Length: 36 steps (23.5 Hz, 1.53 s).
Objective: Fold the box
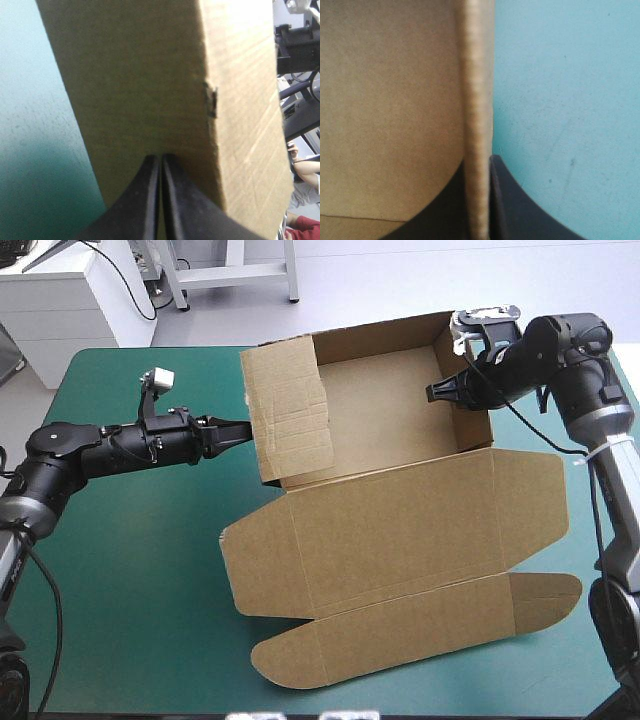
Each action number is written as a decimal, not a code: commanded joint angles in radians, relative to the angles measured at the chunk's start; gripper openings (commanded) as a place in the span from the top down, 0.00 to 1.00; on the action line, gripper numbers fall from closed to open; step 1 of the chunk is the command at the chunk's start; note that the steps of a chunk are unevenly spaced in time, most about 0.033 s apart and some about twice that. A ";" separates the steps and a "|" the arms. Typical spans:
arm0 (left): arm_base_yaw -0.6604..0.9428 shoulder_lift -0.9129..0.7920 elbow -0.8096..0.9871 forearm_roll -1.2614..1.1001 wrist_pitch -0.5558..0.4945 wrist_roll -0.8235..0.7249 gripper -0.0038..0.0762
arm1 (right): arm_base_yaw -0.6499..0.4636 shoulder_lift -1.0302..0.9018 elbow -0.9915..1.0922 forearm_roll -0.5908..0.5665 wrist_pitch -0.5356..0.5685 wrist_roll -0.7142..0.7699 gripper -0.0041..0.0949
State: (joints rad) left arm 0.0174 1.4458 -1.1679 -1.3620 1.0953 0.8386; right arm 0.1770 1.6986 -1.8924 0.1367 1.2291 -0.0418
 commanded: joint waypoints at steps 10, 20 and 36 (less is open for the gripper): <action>-0.005 -0.034 -0.098 -0.051 0.087 -0.057 0.23 | -0.001 -0.042 -0.027 0.004 -0.059 0.006 0.96; -0.066 -0.038 -0.098 0.074 -0.127 -0.181 0.27 | 0.226 -0.042 -0.027 -0.403 -0.143 0.216 0.96; -0.264 -0.040 -0.098 0.529 -0.520 -0.637 0.33 | 0.277 -0.076 -0.038 -0.422 -0.141 0.230 0.96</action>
State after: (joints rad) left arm -0.2396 1.4458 -1.2324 -0.7977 0.6534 0.2291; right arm 0.4344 1.6918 -1.8924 -0.2503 1.1430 0.1778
